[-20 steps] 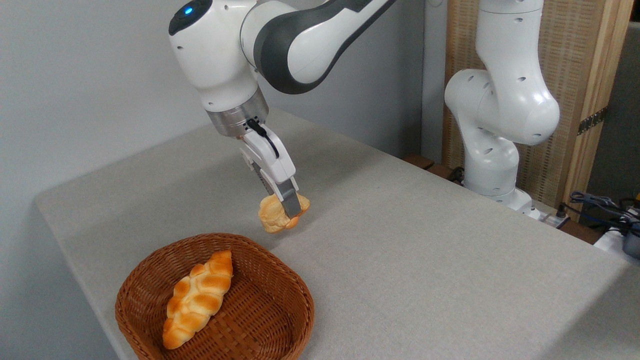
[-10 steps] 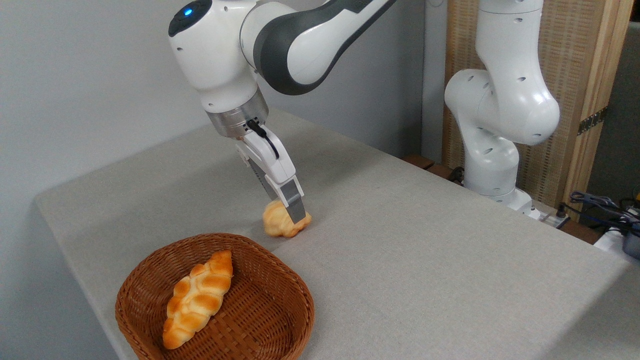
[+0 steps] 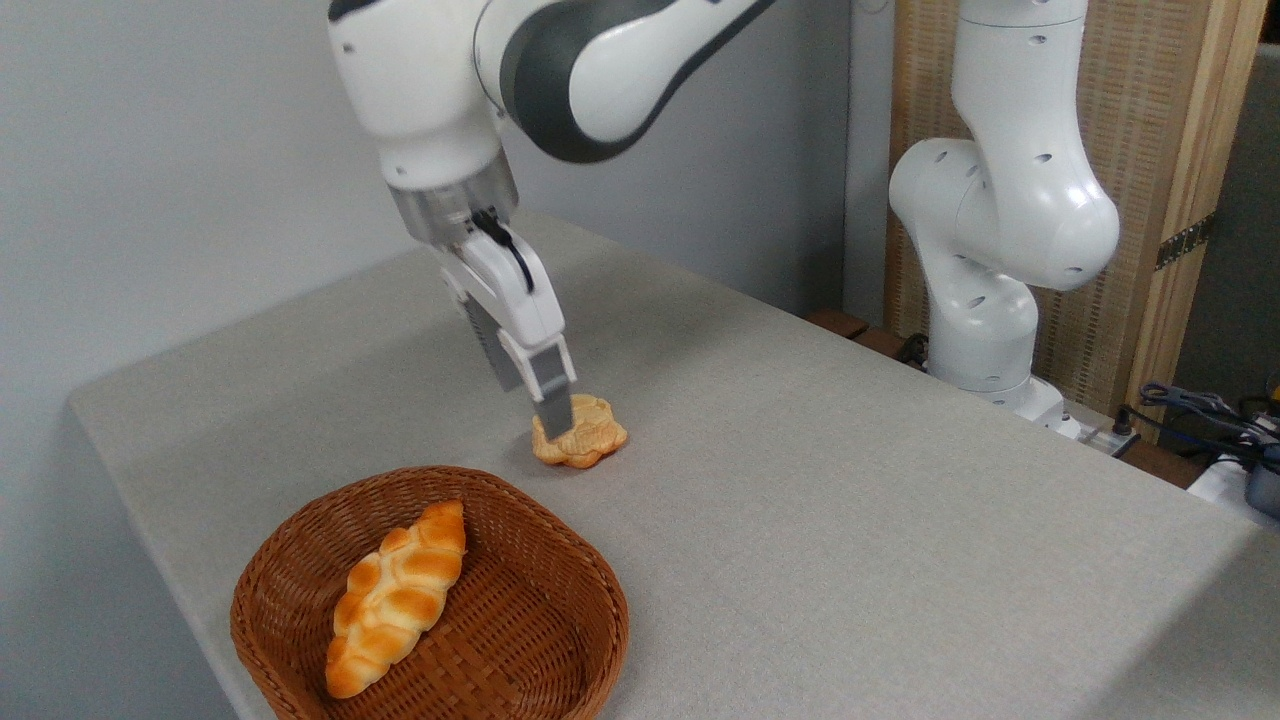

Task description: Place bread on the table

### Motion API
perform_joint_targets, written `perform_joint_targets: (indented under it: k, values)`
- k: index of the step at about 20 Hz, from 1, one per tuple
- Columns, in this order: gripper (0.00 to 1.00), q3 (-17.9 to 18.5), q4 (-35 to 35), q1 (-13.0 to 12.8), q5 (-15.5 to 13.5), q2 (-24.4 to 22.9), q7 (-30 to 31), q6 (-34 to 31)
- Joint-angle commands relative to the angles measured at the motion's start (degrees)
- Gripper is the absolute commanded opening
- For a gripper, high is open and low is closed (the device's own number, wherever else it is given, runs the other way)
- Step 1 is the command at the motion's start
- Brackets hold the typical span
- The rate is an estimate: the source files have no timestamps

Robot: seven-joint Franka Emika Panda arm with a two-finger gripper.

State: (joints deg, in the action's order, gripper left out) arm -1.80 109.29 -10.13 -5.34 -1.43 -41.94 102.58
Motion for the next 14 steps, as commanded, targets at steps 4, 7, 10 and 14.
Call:
perform_joint_targets:
  k: [4,7,10,14]
  values:
    - [1.0,1.3,-3.6,0.2,-0.1,-0.5,0.8,7.2]
    - [1.0,2.6,-3.6,0.6,0.0,-0.7,0.8,10.4]
    - [1.0,3.7,-3.6,0.7,0.1,-0.9,0.8,12.9]
    - [1.0,5.8,-3.6,0.7,0.2,-1.4,0.8,12.3]
